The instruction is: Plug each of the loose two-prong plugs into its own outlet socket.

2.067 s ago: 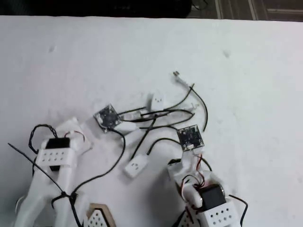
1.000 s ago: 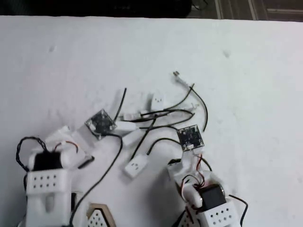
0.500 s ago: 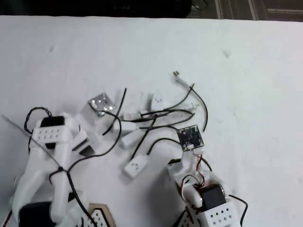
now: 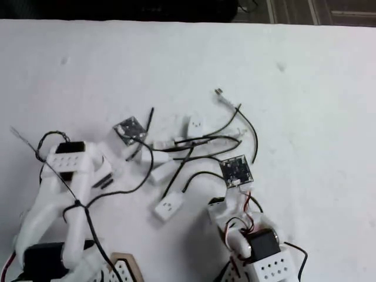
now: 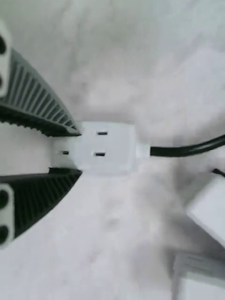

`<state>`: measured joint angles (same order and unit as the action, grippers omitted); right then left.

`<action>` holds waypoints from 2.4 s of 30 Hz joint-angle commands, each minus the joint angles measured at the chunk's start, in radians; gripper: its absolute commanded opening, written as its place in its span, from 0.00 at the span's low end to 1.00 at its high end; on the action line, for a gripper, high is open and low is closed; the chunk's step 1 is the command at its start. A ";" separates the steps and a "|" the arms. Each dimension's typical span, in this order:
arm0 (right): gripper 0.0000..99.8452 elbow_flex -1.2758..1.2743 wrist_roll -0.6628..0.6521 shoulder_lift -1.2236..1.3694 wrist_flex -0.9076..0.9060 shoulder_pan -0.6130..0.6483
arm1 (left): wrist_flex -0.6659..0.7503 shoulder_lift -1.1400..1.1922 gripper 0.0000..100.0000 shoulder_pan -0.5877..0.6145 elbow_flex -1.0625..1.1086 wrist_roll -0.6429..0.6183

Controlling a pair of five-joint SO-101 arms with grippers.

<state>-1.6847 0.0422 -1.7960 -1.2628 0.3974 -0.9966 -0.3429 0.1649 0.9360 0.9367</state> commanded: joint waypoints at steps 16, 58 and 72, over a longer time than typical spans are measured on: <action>0.02 -0.006 0.008 -0.005 -0.005 -0.005 | -0.029 -0.045 0.14 -0.071 -0.107 -0.256; 0.02 -0.006 0.008 -0.005 -0.005 -0.008 | -0.158 0.492 0.06 -0.208 -0.477 -0.381; 0.02 -0.006 0.008 -0.005 -0.005 -0.008 | -0.222 0.148 0.24 -0.197 -0.404 -0.384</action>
<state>-1.6847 0.0422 -1.7960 -1.2628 0.3974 -1.2022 -0.0084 -0.0222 0.5002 0.5547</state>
